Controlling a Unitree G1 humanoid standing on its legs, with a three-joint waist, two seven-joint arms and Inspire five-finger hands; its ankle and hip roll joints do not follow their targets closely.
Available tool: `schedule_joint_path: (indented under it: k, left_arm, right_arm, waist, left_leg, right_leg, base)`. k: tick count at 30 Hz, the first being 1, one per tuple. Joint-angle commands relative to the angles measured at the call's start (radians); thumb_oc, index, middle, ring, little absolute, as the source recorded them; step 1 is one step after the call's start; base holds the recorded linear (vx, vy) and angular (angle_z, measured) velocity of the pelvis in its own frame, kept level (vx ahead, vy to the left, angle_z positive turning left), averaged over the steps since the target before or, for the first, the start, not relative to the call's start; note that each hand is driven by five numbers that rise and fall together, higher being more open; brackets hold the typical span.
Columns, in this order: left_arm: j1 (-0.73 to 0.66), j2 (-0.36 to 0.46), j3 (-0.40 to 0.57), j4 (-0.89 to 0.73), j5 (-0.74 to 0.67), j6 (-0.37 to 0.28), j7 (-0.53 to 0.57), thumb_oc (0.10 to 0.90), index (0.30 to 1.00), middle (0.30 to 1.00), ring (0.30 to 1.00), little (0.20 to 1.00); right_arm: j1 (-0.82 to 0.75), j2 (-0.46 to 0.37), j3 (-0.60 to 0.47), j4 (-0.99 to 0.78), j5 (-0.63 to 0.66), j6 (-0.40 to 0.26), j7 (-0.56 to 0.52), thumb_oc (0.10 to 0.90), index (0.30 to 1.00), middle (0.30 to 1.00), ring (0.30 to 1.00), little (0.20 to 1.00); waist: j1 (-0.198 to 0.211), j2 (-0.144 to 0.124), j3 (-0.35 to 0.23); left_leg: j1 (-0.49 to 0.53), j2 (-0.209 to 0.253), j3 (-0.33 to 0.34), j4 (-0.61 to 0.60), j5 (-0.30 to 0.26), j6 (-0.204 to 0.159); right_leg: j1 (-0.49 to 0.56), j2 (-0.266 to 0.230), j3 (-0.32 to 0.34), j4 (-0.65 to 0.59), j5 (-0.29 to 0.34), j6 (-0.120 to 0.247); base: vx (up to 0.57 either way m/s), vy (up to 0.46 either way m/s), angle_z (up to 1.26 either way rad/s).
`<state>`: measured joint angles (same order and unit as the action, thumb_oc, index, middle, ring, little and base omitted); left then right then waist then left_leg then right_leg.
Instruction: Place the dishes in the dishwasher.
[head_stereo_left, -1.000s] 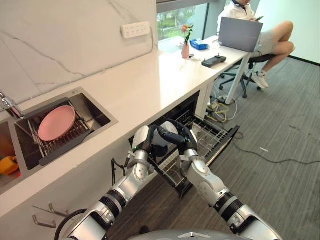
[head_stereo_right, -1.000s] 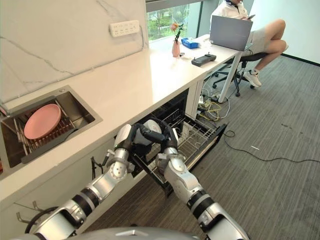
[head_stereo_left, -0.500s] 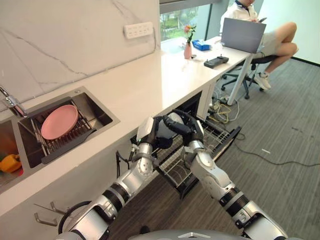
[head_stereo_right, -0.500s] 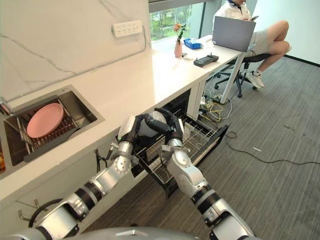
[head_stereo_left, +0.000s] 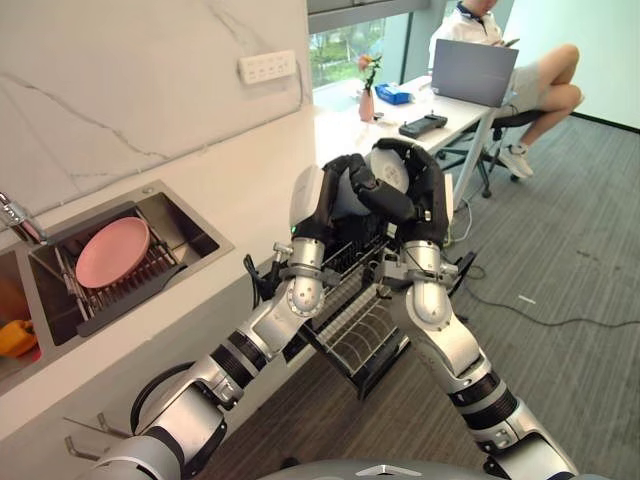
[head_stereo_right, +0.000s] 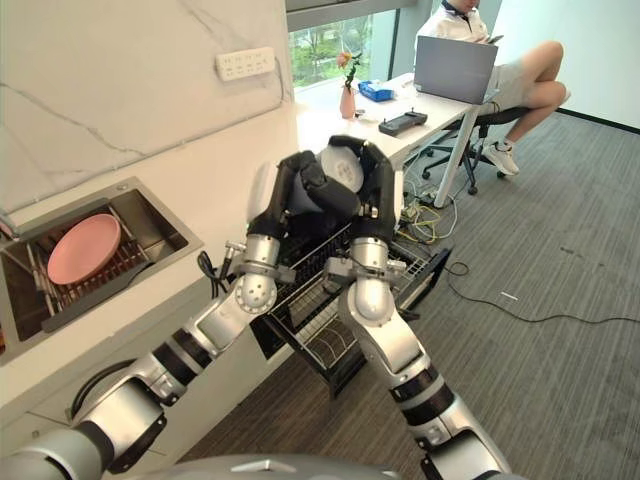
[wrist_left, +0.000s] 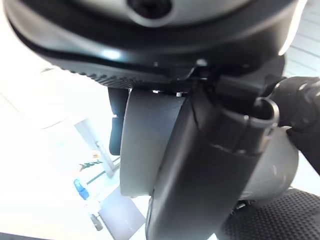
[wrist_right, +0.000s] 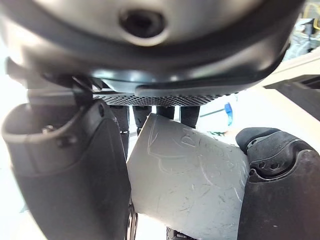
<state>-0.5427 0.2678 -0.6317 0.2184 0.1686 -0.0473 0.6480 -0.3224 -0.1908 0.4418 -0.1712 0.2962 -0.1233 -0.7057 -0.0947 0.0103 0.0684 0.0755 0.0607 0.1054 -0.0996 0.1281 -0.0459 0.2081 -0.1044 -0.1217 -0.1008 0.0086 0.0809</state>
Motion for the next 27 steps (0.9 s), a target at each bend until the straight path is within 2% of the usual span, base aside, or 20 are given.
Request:
schedule_joint_path:
  k: [1,8,9,10,11,12,21,22,23,27]
  left_arm:
    - [-0.127,-0.053,-0.058,0.002,-0.046,-0.108,-0.044,0.400,0.300,0.300,0.300,0.300]
    - [-0.124,-0.040,-0.036,-0.030,-0.054,-0.107,-0.035,0.400,0.300,0.300,0.300,0.300]
    - [-0.120,-0.037,-0.029,-0.037,-0.057,-0.110,-0.030,0.533,0.500,0.500,0.500,0.500]
    - [-0.119,-0.037,-0.030,-0.037,-0.058,-0.110,-0.030,0.524,0.486,0.486,0.486,0.486]
    - [-0.115,-0.036,-0.027,-0.037,-0.061,-0.110,-0.033,0.425,0.338,0.338,0.338,0.338]
    - [-0.113,-0.035,-0.025,-0.039,-0.061,-0.110,-0.034,0.400,0.300,0.300,0.300,0.300]
    - [-0.108,-0.038,-0.020,-0.042,-0.070,-0.112,-0.031,0.400,0.300,0.300,0.300,0.300]
    - [-0.109,-0.038,-0.020,-0.043,-0.068,-0.113,-0.029,0.731,0.796,0.796,0.796,0.796]
    - [-0.108,-0.038,-0.021,-0.045,-0.068,-0.114,-0.028,0.800,0.900,0.900,0.900,0.900]
    - [-0.111,-0.036,-0.024,-0.052,-0.064,-0.122,-0.036,0.800,0.900,0.900,0.900,0.900]
  right_arm:
    - [-0.217,0.031,-0.086,-0.150,-0.116,-0.200,0.061,0.400,0.300,0.300,0.300,0.300]
    - [-0.201,0.026,-0.065,-0.136,-0.087,-0.197,0.072,0.400,0.300,0.300,0.300,0.300]
    - [-0.198,0.020,-0.070,-0.136,-0.097,-0.196,0.068,0.400,0.300,0.300,0.300,0.300]
    - [-0.197,0.020,-0.070,-0.136,-0.097,-0.196,0.068,0.400,0.300,0.300,0.300,0.300]
    - [-0.194,0.014,-0.075,-0.137,-0.105,-0.196,0.067,0.400,0.300,0.300,0.300,0.300]
    - [-0.193,0.013,-0.078,-0.136,-0.105,-0.196,0.066,0.400,0.300,0.300,0.300,0.300]
    - [-0.178,0.011,-0.068,-0.118,-0.110,-0.195,0.066,0.400,0.300,0.300,0.300,0.300]
    - [-0.178,0.011,-0.068,-0.117,-0.111,-0.196,0.065,0.400,0.300,0.300,0.300,0.300]
    - [-0.178,0.009,-0.066,-0.118,-0.117,-0.197,0.064,0.400,0.300,0.300,0.300,0.300]
    - [-0.180,-0.015,-0.081,-0.113,-0.185,-0.184,0.049,0.400,0.300,0.300,0.300,0.300]
  waist:
    - [0.018,0.020,-0.043]
    - [0.016,0.022,-0.037]
    - [0.015,0.021,-0.035]
    - [0.015,0.022,-0.036]
    - [0.014,0.022,-0.035]
    - [0.014,0.020,-0.034]
    - [0.012,0.023,-0.031]
    - [0.013,0.023,-0.032]
    - [0.012,0.024,-0.032]
    - [0.010,0.024,-0.030]
  left_leg:
    - [0.124,0.038,0.021,0.012,-0.195,-0.019]
    - [0.126,0.039,0.025,0.012,-0.201,-0.021]
    - [0.119,0.038,0.025,0.012,-0.192,-0.021]
    - [0.124,0.039,0.024,0.012,-0.200,-0.022]
    - [0.121,0.039,0.024,0.012,-0.199,-0.022]
    - [0.115,0.037,0.023,0.012,-0.190,-0.021]
    - [0.117,0.033,0.020,0.012,-0.200,-0.019]
    - [0.116,0.033,0.020,0.012,-0.200,-0.019]
    - [0.116,0.032,0.021,0.012,-0.200,-0.019]
    - [0.114,0.031,0.019,0.012,-0.200,-0.017]
  right_leg:
    - [-0.036,-0.028,-0.022,0.021,-0.046,0.058]
    - [-0.035,-0.024,-0.020,0.017,-0.047,0.059]
    - [-0.040,-0.024,-0.020,0.016,-0.040,0.057]
    - [-0.036,-0.023,-0.020,0.016,-0.047,0.058]
    - [-0.037,-0.023,-0.020,0.016,-0.047,0.058]
    - [-0.042,-0.024,-0.021,0.017,-0.040,0.056]
    - [-0.038,-0.025,-0.023,0.017,-0.043,0.057]
    - [-0.038,-0.026,-0.023,0.017,-0.043,0.057]
    - [-0.039,-0.026,-0.024,0.017,-0.043,0.057]
    - [-0.043,-0.027,-0.023,0.017,-0.043,0.060]
  base:
    - [0.00,0.000,0.00]
    - [0.00,-0.001,0.00]
    - [0.00,0.000,0.00]
    - [0.00,0.000,0.00]
    - [0.00,0.000,0.00]
    - [-0.04,-0.010,-0.03]
    - [0.00,0.000,0.00]
    - [0.00,0.000,0.00]
    - [0.00,0.000,0.00]
    - [0.00,0.000,0.00]
